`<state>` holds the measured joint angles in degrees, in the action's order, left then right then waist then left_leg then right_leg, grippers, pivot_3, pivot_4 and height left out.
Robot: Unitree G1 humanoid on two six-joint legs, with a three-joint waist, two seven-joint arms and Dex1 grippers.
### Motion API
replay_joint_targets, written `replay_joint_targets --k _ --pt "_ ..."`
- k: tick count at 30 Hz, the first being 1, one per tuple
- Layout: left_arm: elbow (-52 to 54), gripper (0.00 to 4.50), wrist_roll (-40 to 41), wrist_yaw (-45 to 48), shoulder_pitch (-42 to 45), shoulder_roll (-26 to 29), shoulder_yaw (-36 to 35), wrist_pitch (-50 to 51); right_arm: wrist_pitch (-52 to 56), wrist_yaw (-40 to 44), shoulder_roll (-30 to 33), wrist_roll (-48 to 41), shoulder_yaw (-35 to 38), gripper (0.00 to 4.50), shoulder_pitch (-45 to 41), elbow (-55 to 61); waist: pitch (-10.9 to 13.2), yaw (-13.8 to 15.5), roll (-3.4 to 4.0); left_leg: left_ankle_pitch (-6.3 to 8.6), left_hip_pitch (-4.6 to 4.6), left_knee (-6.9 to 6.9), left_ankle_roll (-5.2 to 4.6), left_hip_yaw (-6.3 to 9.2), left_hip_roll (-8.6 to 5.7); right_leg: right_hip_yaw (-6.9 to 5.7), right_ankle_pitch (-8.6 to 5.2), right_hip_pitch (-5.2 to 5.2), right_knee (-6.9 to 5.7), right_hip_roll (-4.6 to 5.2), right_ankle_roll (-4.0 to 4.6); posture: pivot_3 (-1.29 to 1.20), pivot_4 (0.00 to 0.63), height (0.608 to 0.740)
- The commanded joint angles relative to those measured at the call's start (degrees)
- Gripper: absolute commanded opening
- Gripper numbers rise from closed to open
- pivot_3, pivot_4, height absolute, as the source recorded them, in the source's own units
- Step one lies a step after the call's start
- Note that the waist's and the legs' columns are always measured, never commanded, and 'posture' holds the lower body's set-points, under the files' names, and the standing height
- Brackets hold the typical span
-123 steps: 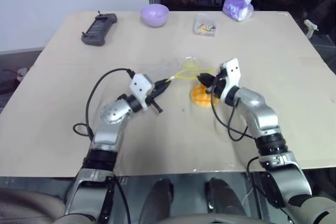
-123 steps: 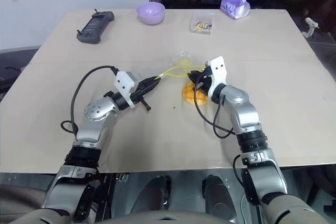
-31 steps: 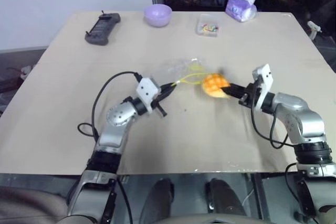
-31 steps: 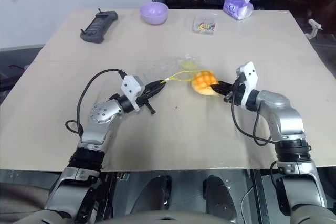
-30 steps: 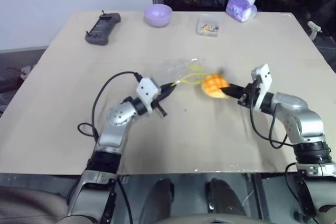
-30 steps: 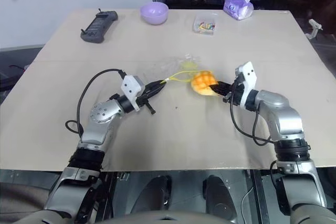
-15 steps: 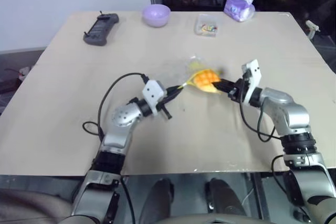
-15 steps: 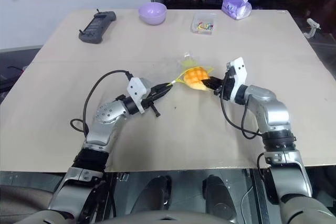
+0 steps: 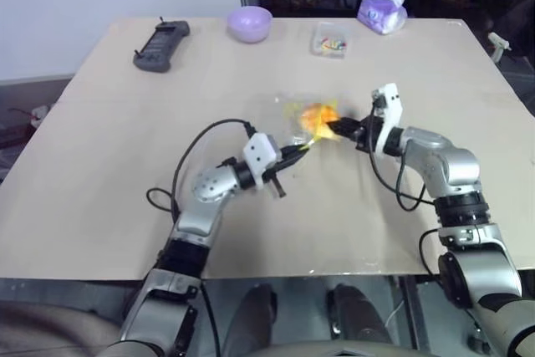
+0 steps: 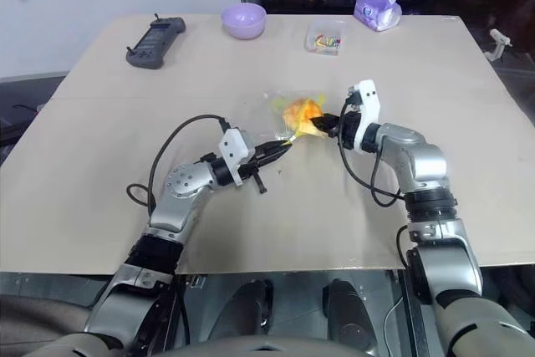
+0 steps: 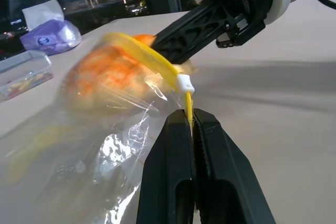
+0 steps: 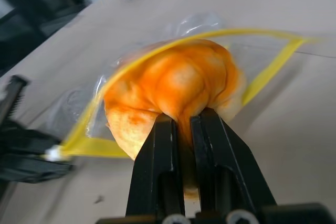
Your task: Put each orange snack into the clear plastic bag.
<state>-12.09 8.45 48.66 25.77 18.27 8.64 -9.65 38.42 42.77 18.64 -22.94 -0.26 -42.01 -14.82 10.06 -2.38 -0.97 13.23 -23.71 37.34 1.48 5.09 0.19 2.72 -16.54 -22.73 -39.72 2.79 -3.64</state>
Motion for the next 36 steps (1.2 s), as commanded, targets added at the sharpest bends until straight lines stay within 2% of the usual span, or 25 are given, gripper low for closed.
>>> replay_joint_targets --k 1,5,7,11,15,19,23,28,36 --pt "0.7 0.0 0.17 0.22 1.08 -0.27 0.04 -1.58 -0.6 -4.25 -0.64 1.82 1.28 0.04 -2.43 -3.0 0.0 0.0 0.0 0.0 0.0 0.0 0.0 0.0 0.0 0.0 0.0 0.0 -0.01 0.0 0.0 0.0 0.15 0.74" --pt "0.54 0.0 0.32 0.34 1.21 -0.41 0.29 -1.62 -1.15 -3.0 -1.84 0.63 1.25 0.04 -2.22 -1.63 0.01 -0.02 0.02 0.0 -0.02 0.0 0.0 -0.01 0.0 0.01 0.0 -0.04 -0.02 0.0 0.0 0.0 0.15 0.74" --pt "0.35 0.0 0.33 0.38 1.33 -0.51 0.34 -1.68 -3.16 -6.53 -2.04 3.49 1.59 0.04 -3.52 -6.21 0.01 -0.19 0.02 0.0 -0.01 0.0 0.0 -0.02 0.01 0.03 0.0 -0.04 -0.02 -0.01 0.0 0.0 0.15 0.74" --pt "0.21 0.0 0.32 0.35 1.45 -0.69 0.38 -1.79 -1.39 1.84 -2.05 -1.25 0.08 0.04 -0.89 1.52 0.02 -0.07 0.02 0.0 -0.02 -0.01 0.0 -0.02 0.0 0.03 0.0 -0.05 -0.02 -0.01 0.0 0.0 0.15 0.74" --pt "-0.04 0.0 0.19 0.27 1.52 -0.77 0.45 -1.9 -2.15 -2.9 -3.4 1.06 1.23 0.04 -2.17 -2.42 0.01 -0.09 0.02 0.0 -0.01 -0.01 0.0 -0.04 0.0 0.05 0.0 -0.04 -0.02 -0.01 0.0 0.0 0.15 0.74" --pt "-0.04 0.0 0.19 0.18 1.51 -0.82 0.46 -1.9 -0.81 -2.78 -4.42 -0.96 2.13 1.54 -1.68 -0.59 0.01 -0.11 0.03 0.0 0.0 -0.01 0.0 -0.02 0.0 0.03 0.0 -0.05 -0.04 -0.01 0.0 0.0 0.15 0.74" --pt "-0.09 0.0 0.25 -0.04 1.41 -0.93 0.37 -1.81 1.51 -2.96 -5.05 -2.5 2.44 3.47 -0.39 1.87 0.01 -0.09 0.03 0.0 -0.01 -0.01 0.0 -0.02 0.0 0.04 0.0 -0.05 -0.03 -0.01 0.0 0.0 0.15 0.74" --pt "0.22 0.0 1.24 -1.45 1.57 -1.4 -0.93 -0.51 1.85 -2.19 -3.18 -2.9 2.63 3.47 2.38 4.15 0.01 -0.06 0.02 0.0 -0.01 -0.01 0.0 -0.02 0.0 0.03 0.0 -0.04 -0.04 -0.01 0.0 0.0 0.15 0.74" --pt "0.48 0.0 1.78 -3.73 1.89 -1.57 -3.03 1.12 -5.88 7.34 8.02 -1.68 3.14 3.47 11.84 7.07 0.01 0.06 0.02 0.0 -0.02 0.0 -0.01 0.0 -0.01 -0.01 0.0 -0.01 0.04 0.01 0.0 0.0 0.15 0.74"
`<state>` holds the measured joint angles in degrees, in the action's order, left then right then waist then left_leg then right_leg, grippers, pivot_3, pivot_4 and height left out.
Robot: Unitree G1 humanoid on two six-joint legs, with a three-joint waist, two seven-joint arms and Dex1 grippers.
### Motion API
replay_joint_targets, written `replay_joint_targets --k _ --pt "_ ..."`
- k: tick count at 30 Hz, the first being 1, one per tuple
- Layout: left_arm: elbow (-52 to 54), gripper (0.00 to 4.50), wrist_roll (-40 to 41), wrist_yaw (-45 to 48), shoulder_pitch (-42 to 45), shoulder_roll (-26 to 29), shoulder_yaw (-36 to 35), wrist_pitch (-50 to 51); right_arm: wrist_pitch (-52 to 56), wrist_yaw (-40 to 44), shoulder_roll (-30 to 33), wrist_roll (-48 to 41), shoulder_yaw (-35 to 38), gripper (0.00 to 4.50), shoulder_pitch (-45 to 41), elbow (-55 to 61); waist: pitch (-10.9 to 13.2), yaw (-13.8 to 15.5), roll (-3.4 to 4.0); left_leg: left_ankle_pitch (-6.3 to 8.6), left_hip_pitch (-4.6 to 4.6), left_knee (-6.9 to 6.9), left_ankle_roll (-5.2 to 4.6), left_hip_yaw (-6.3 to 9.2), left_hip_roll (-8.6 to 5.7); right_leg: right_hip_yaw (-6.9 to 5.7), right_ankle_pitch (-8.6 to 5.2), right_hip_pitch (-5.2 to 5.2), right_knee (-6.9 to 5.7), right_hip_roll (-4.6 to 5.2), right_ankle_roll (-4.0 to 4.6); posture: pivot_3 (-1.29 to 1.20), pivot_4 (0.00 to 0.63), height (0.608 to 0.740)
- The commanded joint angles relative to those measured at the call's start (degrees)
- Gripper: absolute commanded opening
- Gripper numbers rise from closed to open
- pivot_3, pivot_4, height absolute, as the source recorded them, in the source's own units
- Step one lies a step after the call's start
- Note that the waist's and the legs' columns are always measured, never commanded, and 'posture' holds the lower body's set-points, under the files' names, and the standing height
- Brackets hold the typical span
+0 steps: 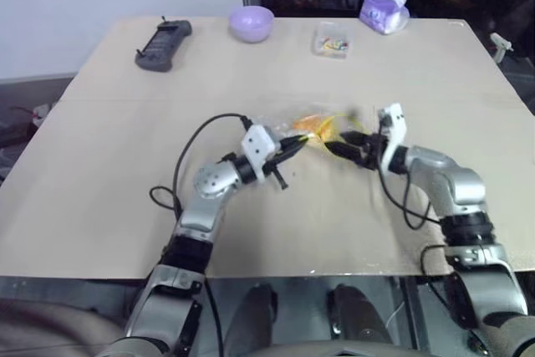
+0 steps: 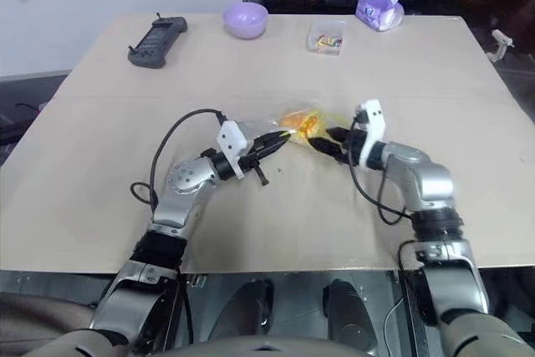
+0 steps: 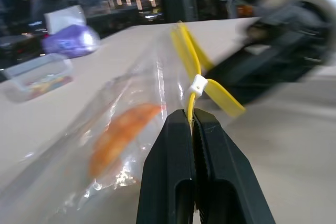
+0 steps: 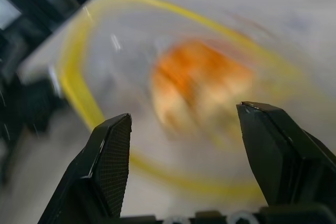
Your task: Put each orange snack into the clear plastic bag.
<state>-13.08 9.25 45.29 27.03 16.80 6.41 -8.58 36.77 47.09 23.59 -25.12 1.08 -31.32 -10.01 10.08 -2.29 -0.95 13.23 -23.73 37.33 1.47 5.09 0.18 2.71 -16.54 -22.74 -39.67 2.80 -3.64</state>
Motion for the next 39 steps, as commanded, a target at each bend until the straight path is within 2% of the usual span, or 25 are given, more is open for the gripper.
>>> replay_joint_targets --k 1,4,7,10,15,20,24,29,31,39 --pt "1.63 0.0 0.99 -0.36 0.51 -0.09 -0.81 0.13 -5.89 3.64 4.33 0.92 2.24 3.47 1.88 1.9 0.0 -0.06 0.0 0.0 0.0 0.0 0.0 0.0 0.0 0.0 0.0 0.0 0.0 0.0 0.0 0.0 0.15 0.74" --pt "2.02 0.0 1.02 -0.36 0.15 -0.09 -0.85 0.41 -11.46 4.38 7.67 3.09 2.92 3.47 3.56 0.53 0.0 -0.14 0.0 0.0 0.01 0.0 0.0 -0.01 0.01 0.01 0.0 0.0 -0.01 -0.01 0.0 0.0 0.15 0.74" --pt "2.23 0.0 1.12 -0.33 -0.1 -0.16 -0.88 0.65 -19.6 2.52 9.45 9.19 0.98 3.47 3.74 -3.16 0.0 -0.2 0.0 0.0 0.04 0.0 0.0 -0.05 0.01 0.05 0.0 0.0 -0.02 -0.02 0.0 0.0 0.15 0.74" --pt "2.01 0.0 1.14 -0.25 -0.1 -0.24 -0.87 0.76 -29.47 -2.21 8.82 17.77 -3.0 3.47 1.54 -9.11 0.0 -0.23 0.0 0.0 0.06 0.0 0.0 -0.05 0.02 0.05 0.0 0.02 -0.03 -0.02 0.0 0.0 0.15 0.74" --pt "2.19 0.0 1.16 -0.08 -0.21 -0.18 -0.84 0.86 -40.39 -7.14 7.47 27.14 -8.05 3.47 -2.38 -16.01 0.0 -0.3 0.0 -0.01 0.1 0.0 0.01 -0.14 0.02 0.16 0.0 0.02 -0.04 -0.02 -0.01 0.0 0.15 0.74" --pt "2.6 0.0 0.94 -0.08 -0.85 0.08 -0.81 0.78 -48.08 -10.19 6.19 30.74 -9.44 3.47 -6.03 -21.53 0.0 0.0 0.0 -0.01 0.07 0.01 0.02 -0.1 0.02 0.12 0.0 0.02 -0.04 -0.02 0.0 0.0 0.15 0.74" --pt "3.28 0.0 0.74 -0.47 -1.58 0.29 -0.86 0.92 -52.58 -9.28 5.7 31.13 -9.75 3.47 -7.2 -23.95 0.0 -0.07 0.0 -0.01 0.05 0.01 0.02 -0.12 0.01 0.14 0.0 0.02 0.02 0.0 0.0 0.0 0.15 0.74" --pt "3.99 0.0 0.63 -0.72 -2.15 0.43 -0.79 1.13 -55.77 -9.16 5.56 31.32 -9.4 1.22 -7.49 -26.05 0.0 -0.07 0.0 -0.01 0.06 0.0 0.02 -0.11 0.01 0.13 0.0 0.02 0.01 0.0 0.0 0.0 0.15 0.74" --pt "3.92 0.0 0.63 -0.72 -2.18 0.54 -0.83 1.14 -56.32 -9.14 5.45 31.3 -9.27 0.17 -7.51 -26.34 0.0 -0.07 0.0 -0.01 0.06 0.0 0.02 -0.11 0.01 0.14 0.0 0.02 0.01 0.0 0.0 0.0 0.15 0.74" --pt "2.67 0.0 0.08 -0.76 -1.56 0.77 -0.68 0.89 -56.38 -8.2 5.68 30.08 -8.51 0.07 -6.65 -24.5 0.0 -0.1 0.0 -0.01 0.06 0.0 0.02 -0.11 0.01 0.13 0.0 0.02 0.0 0.0 0.0 0.0 0.15 0.74"
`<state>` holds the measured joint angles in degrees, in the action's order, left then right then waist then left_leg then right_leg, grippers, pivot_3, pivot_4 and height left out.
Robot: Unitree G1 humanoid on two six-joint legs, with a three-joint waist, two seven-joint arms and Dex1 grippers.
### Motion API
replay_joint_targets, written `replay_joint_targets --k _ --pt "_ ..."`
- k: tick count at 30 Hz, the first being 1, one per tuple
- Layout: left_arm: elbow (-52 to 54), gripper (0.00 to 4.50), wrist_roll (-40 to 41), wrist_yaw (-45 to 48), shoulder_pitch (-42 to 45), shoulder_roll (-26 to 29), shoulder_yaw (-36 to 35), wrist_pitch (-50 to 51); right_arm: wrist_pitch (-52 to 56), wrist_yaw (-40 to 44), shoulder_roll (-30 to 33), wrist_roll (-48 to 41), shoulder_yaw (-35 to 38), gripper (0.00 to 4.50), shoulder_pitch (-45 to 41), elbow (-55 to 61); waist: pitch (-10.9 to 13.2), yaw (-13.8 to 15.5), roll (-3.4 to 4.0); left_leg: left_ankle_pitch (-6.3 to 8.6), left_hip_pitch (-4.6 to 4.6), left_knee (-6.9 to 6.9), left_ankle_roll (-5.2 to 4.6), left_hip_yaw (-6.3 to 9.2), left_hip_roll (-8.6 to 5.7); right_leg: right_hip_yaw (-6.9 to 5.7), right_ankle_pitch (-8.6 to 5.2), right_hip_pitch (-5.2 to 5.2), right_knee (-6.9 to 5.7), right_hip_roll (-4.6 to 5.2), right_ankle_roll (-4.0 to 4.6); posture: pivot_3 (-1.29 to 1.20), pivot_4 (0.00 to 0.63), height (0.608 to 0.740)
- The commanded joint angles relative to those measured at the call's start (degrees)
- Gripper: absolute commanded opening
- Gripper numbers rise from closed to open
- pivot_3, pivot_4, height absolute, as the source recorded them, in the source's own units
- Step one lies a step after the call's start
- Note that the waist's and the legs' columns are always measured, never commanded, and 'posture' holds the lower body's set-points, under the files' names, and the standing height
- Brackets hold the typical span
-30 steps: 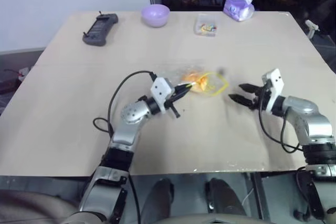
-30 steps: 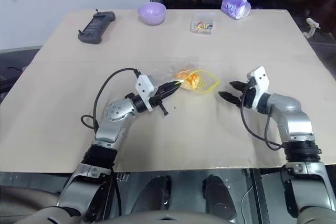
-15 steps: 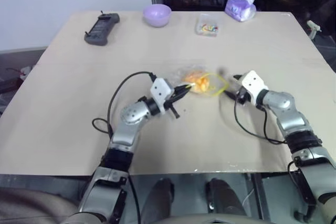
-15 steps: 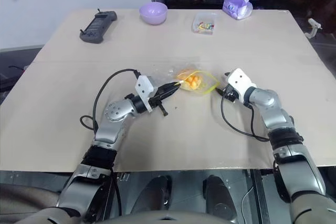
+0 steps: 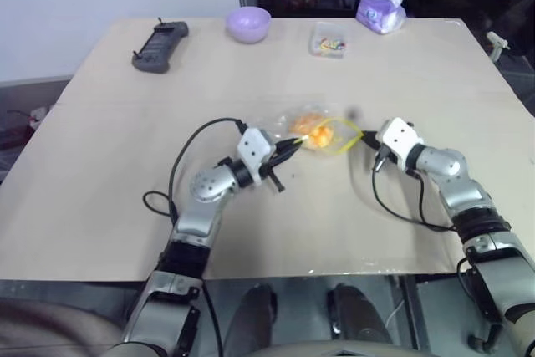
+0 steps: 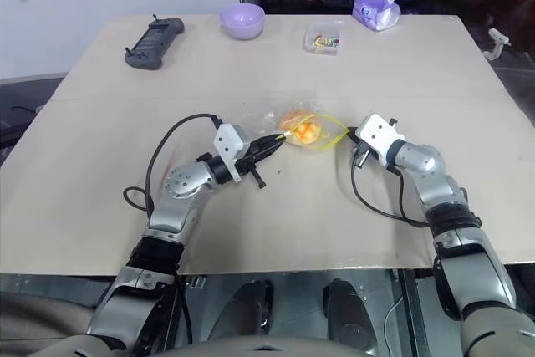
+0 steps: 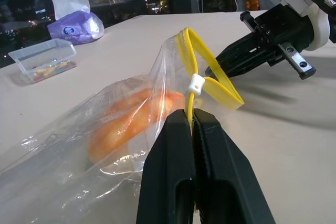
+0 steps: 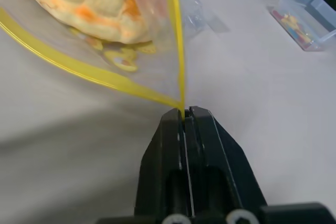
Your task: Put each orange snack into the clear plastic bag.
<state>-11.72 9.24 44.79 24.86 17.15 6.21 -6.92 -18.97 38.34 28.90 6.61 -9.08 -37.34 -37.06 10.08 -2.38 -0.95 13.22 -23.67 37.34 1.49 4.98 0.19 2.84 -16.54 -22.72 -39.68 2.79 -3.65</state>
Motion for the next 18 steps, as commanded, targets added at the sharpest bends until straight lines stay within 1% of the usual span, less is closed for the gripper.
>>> replay_joint_targets --k 1,5,10,14,17,18 --pt "0.59 0.0 -0.42 -0.46 1.27 0.65 -0.54 -1.14 -0.05 1.05 0.53 -2.55 2.23 0.07 -0.71 3.47 0.0 -0.01 0.0 0.0 0.0 0.0 0.0 0.0 0.0 0.0 0.0 0.0 0.0 0.0 0.0 0.0 0.15 0.74" --pt "-0.69 0.0 -2.7 0.86 4.75 3.3 -0.38 -4.06 2.33 1.46 2.44 -5.47 5.44 0.07 -2.15 7.96 0.01 0.03 0.0 0.0 0.0 0.0 0.0 0.02 0.0 -0.02 0.0 0.0 -0.01 0.0 0.0 0.0 0.15 0.74" --pt "0.44 0.0 0.54 1.14 12.81 4.7 -3.13 -1.58 7.15 1.2 6.6 -7.53 9.35 0.07 -4.9 15.64 0.06 0.26 0.02 0.0 -0.06 0.03 0.0 0.03 -0.02 -0.05 0.0 -0.01 0.0 0.02 0.0 0.0 0.15 0.74" --pt "1.41 0.0 1.41 1.27 16.47 5.01 -3.9 -0.99 10.48 1.39 8.43 -7.98 10.54 0.07 -5.76 20.03 0.05 -0.01 0.02 0.0 -0.05 -0.01 0.0 0.03 0.01 -0.05 0.0 0.0 0.09 0.0 0.0 0.0 0.15 0.74" --pt "2.2 0.0 1.37 1.55 17.81 4.68 -3.46 -1.11 13.31 4.44 12.26 -6.29 9.69 0.85 -5.06 21.62 0.07 0.05 0.03 0.0 -0.1 -0.03 0.0 0.02 0.0 -0.05 0.0 -0.02 0.15 0.01 0.0 0.0 0.15 0.74" --pt "2.22 0.0 1.31 1.67 17.42 4.54 -3.23 -1.13 13.78 4.91 13.13 -5.55 9.22 1.23 -4.44 21.76 0.07 0.06 0.03 0.0 -0.1 -0.03 0.0 0.0 0.0 -0.04 0.0 -0.02 0.17 0.01 0.0 0.0 0.15 0.74"
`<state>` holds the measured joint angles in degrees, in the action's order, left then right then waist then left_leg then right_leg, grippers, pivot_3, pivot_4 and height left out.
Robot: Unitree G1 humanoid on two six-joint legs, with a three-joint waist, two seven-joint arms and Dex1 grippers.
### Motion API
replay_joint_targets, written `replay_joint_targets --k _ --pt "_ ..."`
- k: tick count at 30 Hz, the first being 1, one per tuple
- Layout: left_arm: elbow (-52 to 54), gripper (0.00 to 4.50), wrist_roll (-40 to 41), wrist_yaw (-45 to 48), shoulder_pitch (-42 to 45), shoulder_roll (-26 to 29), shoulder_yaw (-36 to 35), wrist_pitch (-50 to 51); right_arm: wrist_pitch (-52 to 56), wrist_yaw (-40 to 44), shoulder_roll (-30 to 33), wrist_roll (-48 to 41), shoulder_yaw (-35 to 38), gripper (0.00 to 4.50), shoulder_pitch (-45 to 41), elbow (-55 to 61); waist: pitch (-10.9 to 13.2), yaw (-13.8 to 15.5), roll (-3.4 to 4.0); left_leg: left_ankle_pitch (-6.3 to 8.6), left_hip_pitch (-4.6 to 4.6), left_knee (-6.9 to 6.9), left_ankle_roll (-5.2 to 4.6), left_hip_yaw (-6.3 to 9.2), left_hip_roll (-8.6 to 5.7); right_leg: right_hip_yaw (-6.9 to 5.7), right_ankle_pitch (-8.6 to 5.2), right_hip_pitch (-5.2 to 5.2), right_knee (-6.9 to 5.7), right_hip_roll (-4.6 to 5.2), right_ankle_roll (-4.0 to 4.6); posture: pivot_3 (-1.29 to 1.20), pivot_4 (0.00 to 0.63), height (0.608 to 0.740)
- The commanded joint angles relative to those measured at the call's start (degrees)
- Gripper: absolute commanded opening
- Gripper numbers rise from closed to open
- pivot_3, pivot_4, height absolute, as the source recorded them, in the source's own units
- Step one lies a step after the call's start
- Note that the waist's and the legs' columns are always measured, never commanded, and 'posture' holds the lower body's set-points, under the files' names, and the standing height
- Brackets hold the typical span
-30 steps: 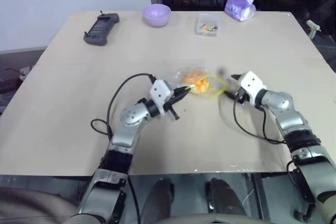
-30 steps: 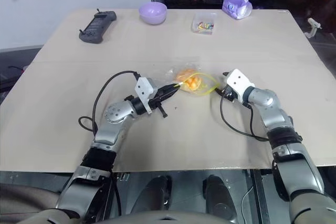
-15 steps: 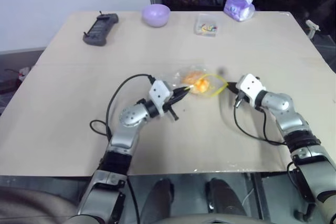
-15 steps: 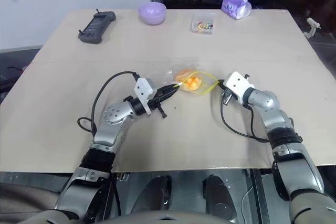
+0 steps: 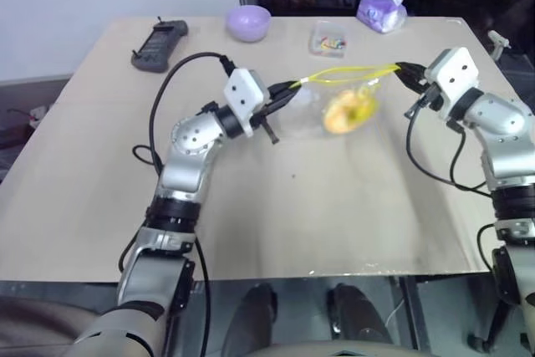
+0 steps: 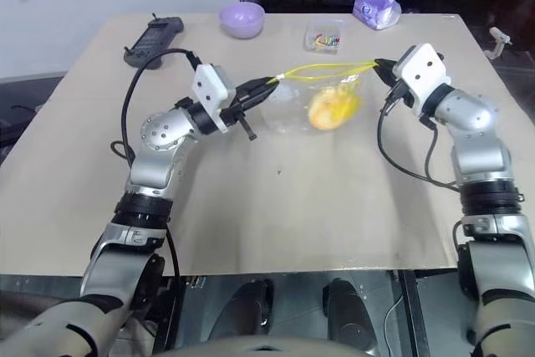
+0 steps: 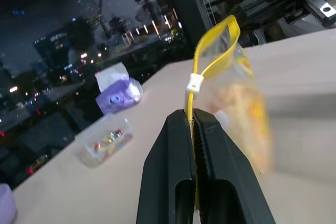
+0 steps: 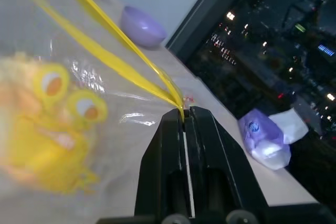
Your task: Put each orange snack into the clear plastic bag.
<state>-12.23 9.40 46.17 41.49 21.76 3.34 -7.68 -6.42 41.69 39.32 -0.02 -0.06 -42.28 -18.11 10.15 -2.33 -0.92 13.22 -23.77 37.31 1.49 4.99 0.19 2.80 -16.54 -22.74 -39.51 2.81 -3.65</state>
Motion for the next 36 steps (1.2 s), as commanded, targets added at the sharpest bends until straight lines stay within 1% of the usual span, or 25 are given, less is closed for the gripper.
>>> replay_joint_targets --k 1,2,7,9,12,14,16,21,23,26,36 --pt "2.74 0.0 1.04 0.37 0.33 -0.16 -0.16 -0.45 2.32 2.76 3.53 1.08 -0.22 1.71 1.34 3.48 0.0 0.02 0.0 0.0 0.0 0.0 0.0 -0.01 0.0 0.0 0.0 0.01 0.02 0.0 0.0 0.0 0.15 0.74" --pt "2.7 0.0 0.86 0.53 -0.33 -0.27 0.15 -0.61 3.62 5.4 5.03 0.54 -0.73 2.01 2.79 5.06 0.0 0.08 0.0 0.0 0.0 0.0 0.0 0.0 0.0 0.0 0.0 0.02 0.03 0.0 0.0 0.0 0.15 0.74" --pt "3.6 0.0 0.62 1.25 -2.03 -0.13 0.66 -0.88 12.75 13.5 11.01 -2.88 0.2 2.01 6.64 13.74 0.06 0.08 0.08 0.0 -0.02 -0.01 -0.01 0.0 0.0 0.0 0.0 0.01 0.06 0.0 0.0 0.0 0.15 0.74" --pt "3.91 0.0 0.63 1.59 -2.16 0.14 0.78 -0.77 18.86 16.49 11.9 -7.97 1.74 2.01 5.81 19.56 0.11 -0.06 0.15 0.0 -0.02 0.01 -0.01 -0.02 0.0 0.02 0.0 0.01 0.05 0.0 -0.01 0.0 0.15 0.74" --pt "4.08 0.0 0.66 2.06 -2.37 0.42 0.97 -0.75 28.07 19.12 10.66 -16.69 2.13 2.01 2.64 28.17 0.12 -0.32 0.17 0.01 0.04 -0.01 -0.01 0.0 0.08 0.03 0.0 0.01 0.02 -0.07 0.0 0.0 0.15 0.74" --pt "4.31 0.0 0.4 2.68 -2.59 0.71 1.39 -0.87 31.41 18.31 8.17 -19.19 0.59 2.01 0.09 31.35 0.12 -0.28 0.16 0.01 0.05 -0.01 -0.01 0.03 0.1 0.0 0.0 0.02 -0.01 -0.1 0.0 0.0 0.15 0.74" --pt "4.57 0.0 0.27 2.89 -2.65 0.87 1.55 -0.78 33.15 17.11 5.52 -19.7 -1.32 2.01 -2.02 32.63 0.12 -0.03 0.16 0.0 0.04 0.01 -0.01 0.04 0.08 -0.03 0.0 0.03 -0.01 -0.08 0.0 0.0 0.15 0.74" --pt "5.65 0.0 0.23 2.93 -2.72 1.19 1.7 -0.24 33.04 13.24 -0.39 -16.73 -5.68 2.01 -5.87 31.87 0.13 0.29 0.14 0.0 -0.03 0.06 -0.01 0.12 -0.02 -0.13 0.0 0.06 0.02 0.02 -0.01 0.0 0.15 0.74" --pt "6.01 0.0 0.14 2.99 -2.8 1.36 1.85 -0.19 32.42 12.66 -1.86 -15.71 -6.9 2.01 -6.48 31.55 0.13 0.39 0.14 0.0 -0.04 0.05 -0.01 0.13 -0.02 -0.14 0.0 0.04 0.02 0.02 0.0 0.0 0.15 0.74" --pt "7.17 0.0 -0.66 3.4 -2.91 2.16 2.44 -0.3 27.7 12.56 -3.1 -11.02 -10.96 2.01 -7.09 29.18 0.13 0.23 0.14 0.0 -0.06 0.04 0.0 0.15 -0.01 -0.17 0.0 0.04 0.06 0.02 0.0 0.0 0.15 0.74" --pt "8.09 0.0 -2.25 4.46 -2.5 5.02 3.27 -0.59 22.95 12.73 -7.44 -6.99 -13.66 2.01 -8.66 25.61 0.13 -0.02 0.15 0.0 -0.04 0.03 0.0 0.15 0.0 -0.17 0.0 0.03 0.05 0.0 0.0 0.0 0.15 0.74"
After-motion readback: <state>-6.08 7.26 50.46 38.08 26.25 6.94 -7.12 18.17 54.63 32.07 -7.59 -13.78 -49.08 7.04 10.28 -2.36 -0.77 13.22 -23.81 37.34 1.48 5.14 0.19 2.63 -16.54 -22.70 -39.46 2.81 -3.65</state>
